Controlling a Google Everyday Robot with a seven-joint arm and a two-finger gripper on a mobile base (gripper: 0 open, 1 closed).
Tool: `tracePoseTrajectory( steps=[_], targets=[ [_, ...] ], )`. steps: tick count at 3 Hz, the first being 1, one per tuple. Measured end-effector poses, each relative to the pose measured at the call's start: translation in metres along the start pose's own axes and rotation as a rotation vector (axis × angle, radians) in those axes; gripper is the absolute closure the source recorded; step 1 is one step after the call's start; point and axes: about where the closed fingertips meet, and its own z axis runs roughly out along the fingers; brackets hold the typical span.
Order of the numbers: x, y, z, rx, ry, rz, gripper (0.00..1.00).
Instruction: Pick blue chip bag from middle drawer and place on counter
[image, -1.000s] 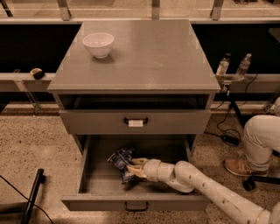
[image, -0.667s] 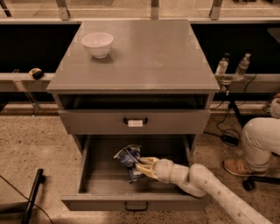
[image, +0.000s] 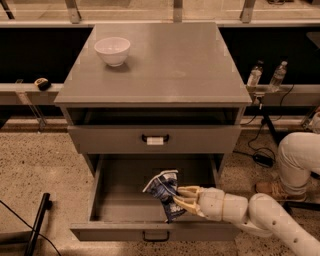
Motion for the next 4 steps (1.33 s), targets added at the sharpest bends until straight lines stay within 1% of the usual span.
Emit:
tracePoseTrajectory(
  steps=[1, 2, 3, 4],
  targets=[
    [-0.059, -0.003, -0.046, 0.003, 0.048, -0.075, 1.0],
    [-0.109, -0.022, -0.101, 0.038, 0.058, -0.095, 1.0],
    [-0.16, -0.058, -0.149, 0.08, 0.062, -0.101, 1.0],
    [-0.209, -0.092, -0.162, 0.1, 0.069, -0.147, 1.0]
  ],
)
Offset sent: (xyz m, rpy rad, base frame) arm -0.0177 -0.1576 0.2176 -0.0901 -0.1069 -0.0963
